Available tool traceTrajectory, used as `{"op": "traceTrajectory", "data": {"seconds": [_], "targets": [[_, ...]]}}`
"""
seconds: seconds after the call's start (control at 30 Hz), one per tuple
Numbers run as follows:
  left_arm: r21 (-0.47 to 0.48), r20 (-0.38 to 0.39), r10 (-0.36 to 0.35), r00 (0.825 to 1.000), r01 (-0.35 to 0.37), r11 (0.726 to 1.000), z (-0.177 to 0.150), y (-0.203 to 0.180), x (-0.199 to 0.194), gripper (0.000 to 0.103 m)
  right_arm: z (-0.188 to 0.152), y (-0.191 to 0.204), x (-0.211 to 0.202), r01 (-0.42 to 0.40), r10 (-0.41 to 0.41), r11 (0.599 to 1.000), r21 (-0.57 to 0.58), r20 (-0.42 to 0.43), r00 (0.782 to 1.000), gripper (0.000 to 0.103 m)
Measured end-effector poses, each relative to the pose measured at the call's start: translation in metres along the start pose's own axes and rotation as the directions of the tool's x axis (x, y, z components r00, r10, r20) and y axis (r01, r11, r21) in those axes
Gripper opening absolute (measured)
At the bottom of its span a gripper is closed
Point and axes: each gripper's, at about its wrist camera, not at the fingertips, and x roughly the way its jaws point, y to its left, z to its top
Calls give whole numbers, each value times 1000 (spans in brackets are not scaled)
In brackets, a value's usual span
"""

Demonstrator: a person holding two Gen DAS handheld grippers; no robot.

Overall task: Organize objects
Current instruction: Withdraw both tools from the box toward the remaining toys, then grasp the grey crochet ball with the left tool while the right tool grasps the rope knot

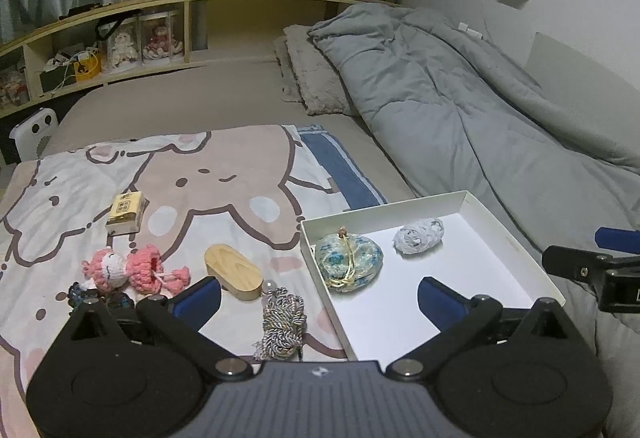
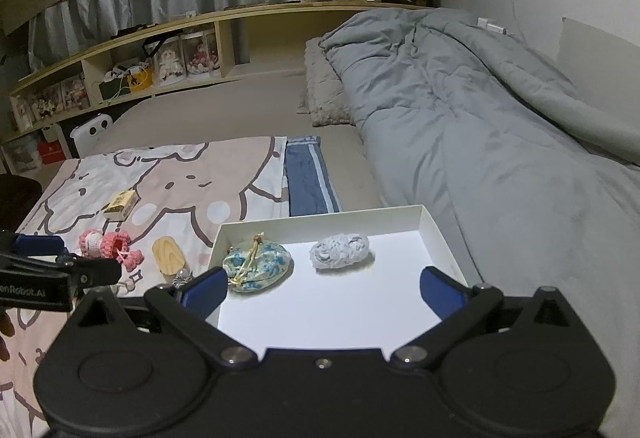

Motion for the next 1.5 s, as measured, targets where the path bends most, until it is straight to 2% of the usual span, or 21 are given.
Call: {"op": "traceTrajectory", "data": {"seconds": [0.27,0.57,0.97,1.1,1.3,1.5], "targets": [[-14,42,18,999,-18,1000,-6,19,-10,103,-4,10,3,29,-29,999,-16,10,1000,103],[-78,60,103,993,-98,992,-12,66,-20,103,-3,33,20,9,-9,1000,-28,6,1000,103],[-99,63,226,972,-219,971,-23,127,-31,103,0,88,52,-61,61,998,-32,-5,998,103],[-116,57,279,959,-272,955,-31,142,-30,103,-1,109,60,-75,75,996,-43,-9,997,103],[-165,44,271,962,-260,951,-40,160,-21,103,-1,133,75,-104,104,994,-21,-26,994,103],[-277,-4,224,975,-216,936,-51,176,-6,101,-3,142,90,-140,144,986,92,-39,989,103]]}}
